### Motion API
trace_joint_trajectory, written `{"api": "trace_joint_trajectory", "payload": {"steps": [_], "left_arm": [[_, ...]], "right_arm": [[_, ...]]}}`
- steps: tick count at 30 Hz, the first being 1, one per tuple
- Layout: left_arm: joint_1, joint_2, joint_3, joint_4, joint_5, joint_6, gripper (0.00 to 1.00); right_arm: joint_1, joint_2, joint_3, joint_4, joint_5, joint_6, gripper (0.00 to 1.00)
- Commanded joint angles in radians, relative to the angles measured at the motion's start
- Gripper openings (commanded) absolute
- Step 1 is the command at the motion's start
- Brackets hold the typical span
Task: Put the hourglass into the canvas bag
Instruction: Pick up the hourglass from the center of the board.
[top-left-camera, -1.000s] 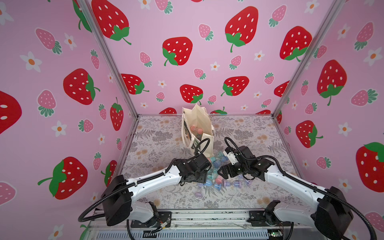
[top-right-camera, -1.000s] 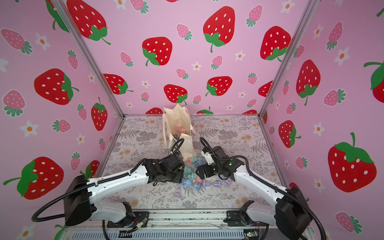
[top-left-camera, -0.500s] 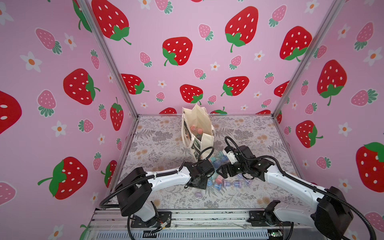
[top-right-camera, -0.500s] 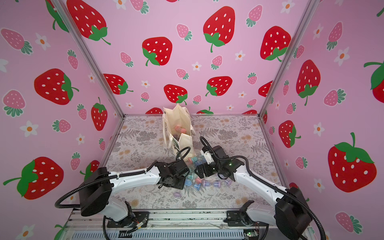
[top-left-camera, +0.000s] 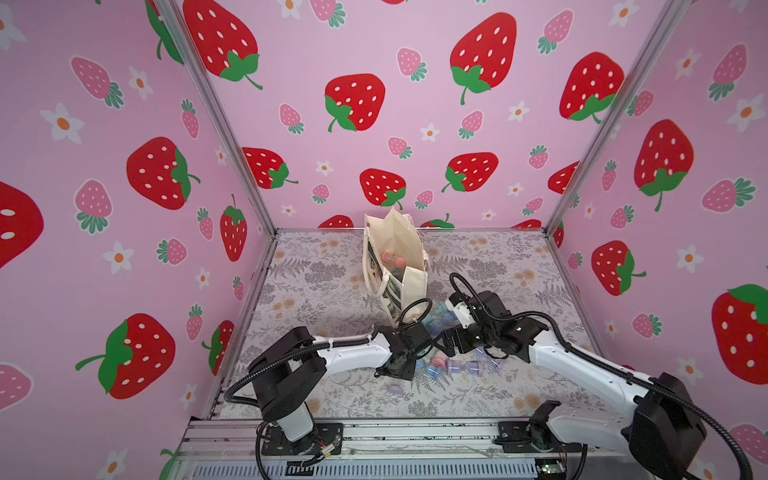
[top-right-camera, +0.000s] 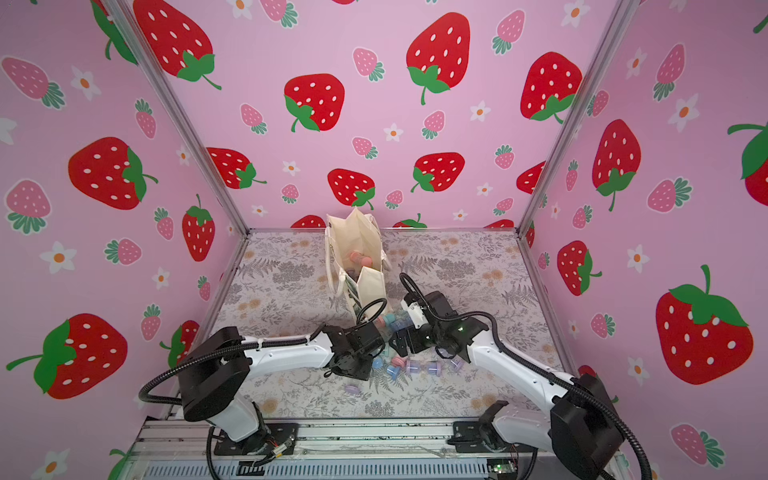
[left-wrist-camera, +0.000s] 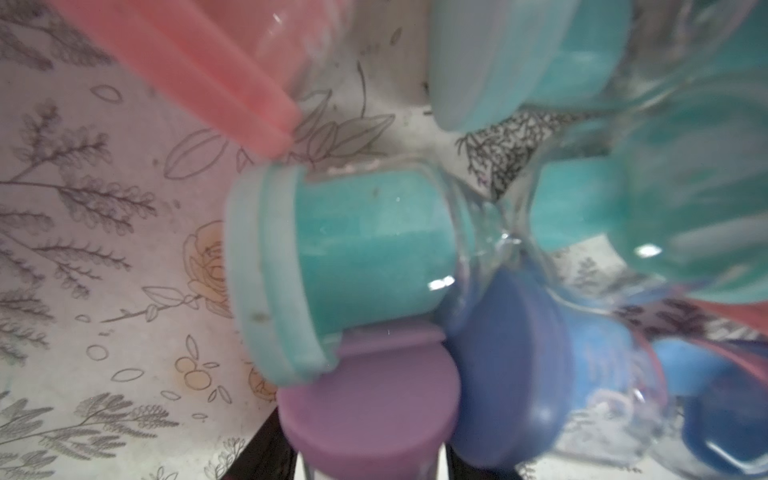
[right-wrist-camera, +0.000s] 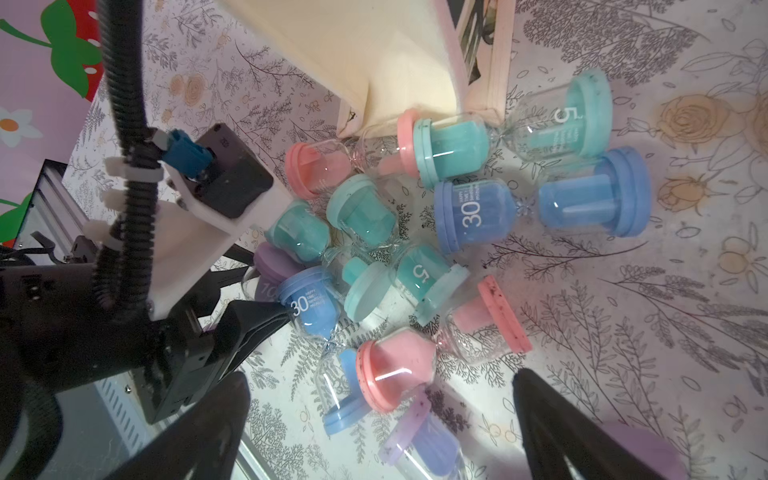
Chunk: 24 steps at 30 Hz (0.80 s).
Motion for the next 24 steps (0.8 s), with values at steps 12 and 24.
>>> {"api": "trace_joint_trajectory", "payload": {"steps": [12, 24], "left_arm": [[-0.002, 0.003, 0.012, 0.025, -0.032, -0.023, 0.44], [-0.004, -0.068, -0.020, 0.001, -0.060, -0.038, 0.37]], "right_arm": [[0.004, -0.002, -0.010, 0.029, 0.013, -0.009, 0.99], [0.003, -0.003, -0.007, 0.039, 0.014, -0.005, 0.99]]}}
